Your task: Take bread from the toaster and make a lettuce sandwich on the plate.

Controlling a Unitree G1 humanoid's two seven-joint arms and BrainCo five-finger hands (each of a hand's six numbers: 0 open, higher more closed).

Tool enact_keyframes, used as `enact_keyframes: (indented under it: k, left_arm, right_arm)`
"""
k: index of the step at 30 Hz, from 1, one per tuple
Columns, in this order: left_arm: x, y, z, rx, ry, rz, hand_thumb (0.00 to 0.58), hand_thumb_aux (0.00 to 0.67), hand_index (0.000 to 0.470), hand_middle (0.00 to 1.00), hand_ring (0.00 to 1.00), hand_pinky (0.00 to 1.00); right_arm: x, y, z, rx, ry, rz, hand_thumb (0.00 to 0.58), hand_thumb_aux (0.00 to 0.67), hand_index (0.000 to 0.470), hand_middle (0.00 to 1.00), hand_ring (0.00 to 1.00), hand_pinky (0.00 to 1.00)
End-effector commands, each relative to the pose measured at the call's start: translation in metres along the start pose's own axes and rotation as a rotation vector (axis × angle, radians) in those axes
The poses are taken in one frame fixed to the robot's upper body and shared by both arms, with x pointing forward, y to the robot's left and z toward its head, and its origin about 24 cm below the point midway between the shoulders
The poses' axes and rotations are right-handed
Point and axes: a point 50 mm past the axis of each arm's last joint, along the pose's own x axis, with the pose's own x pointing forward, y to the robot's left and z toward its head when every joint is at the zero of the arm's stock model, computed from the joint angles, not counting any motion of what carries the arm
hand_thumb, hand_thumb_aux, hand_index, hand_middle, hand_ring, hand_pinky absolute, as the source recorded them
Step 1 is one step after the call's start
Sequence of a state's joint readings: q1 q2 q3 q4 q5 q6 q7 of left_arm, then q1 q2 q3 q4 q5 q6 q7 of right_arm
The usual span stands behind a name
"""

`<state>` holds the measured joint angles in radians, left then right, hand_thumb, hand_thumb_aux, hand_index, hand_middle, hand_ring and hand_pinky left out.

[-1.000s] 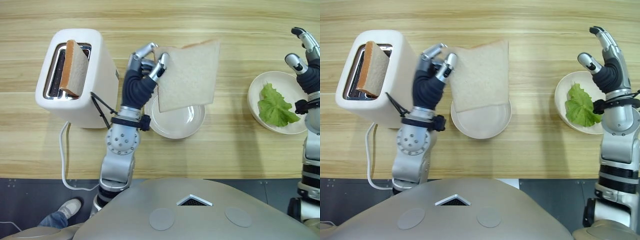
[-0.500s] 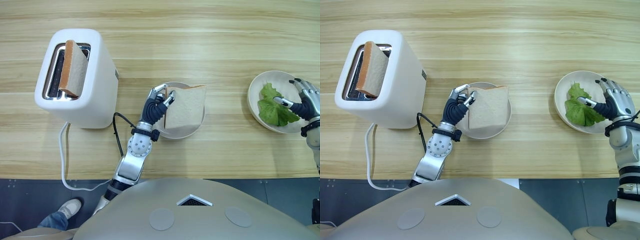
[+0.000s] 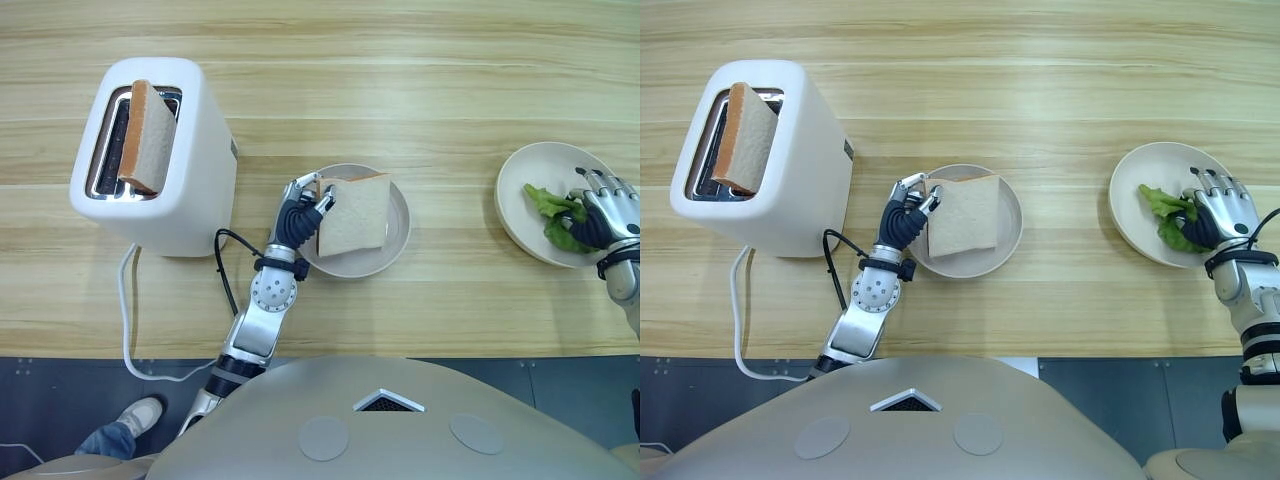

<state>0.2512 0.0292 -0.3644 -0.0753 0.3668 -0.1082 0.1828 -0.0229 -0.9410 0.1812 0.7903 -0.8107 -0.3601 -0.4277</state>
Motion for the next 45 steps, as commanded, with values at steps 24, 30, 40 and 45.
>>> enact_keyframes:
  k: [24, 30, 40, 45]
  left_arm:
    - [-0.046, 0.073, 0.137, 0.3, -0.446, 0.333, 0.0, 0.0, 0.0, 0.0, 0.0, 0.0]
    - [-0.063, 0.109, 0.14, 0.617, -0.358, 0.532, 0.0, 0.0, 0.0, 0.0, 0.0, 0.0]
    - [-0.097, 0.152, 0.089, 1.012, 0.116, 0.679, 0.0, 0.0, 0.0, 0.0, 0.0, 0.0]
    - [-0.095, 0.154, 0.051, 1.007, 0.261, 0.595, 0.0, 0.0, 0.0, 0.0, 0.0, 0.0]
  right_arm:
    - [0.007, -0.093, 0.071, 0.156, -0.316, -0.278, 0.58, 0.67, 0.47, 0.0, 0.0, 0.0]
    - [0.004, -0.083, 0.169, 0.308, -0.624, -0.168, 0.58, 0.67, 0.47, 0.0, 0.0, 0.0]
    - [-0.012, -0.073, 0.226, 0.301, -0.843, -0.064, 0.58, 0.67, 0.47, 0.0, 0.0, 0.0]
    - [-0.021, -0.072, 0.241, 0.292, -0.91, -0.05, 0.58, 0.67, 0.47, 0.0, 0.0, 0.0]
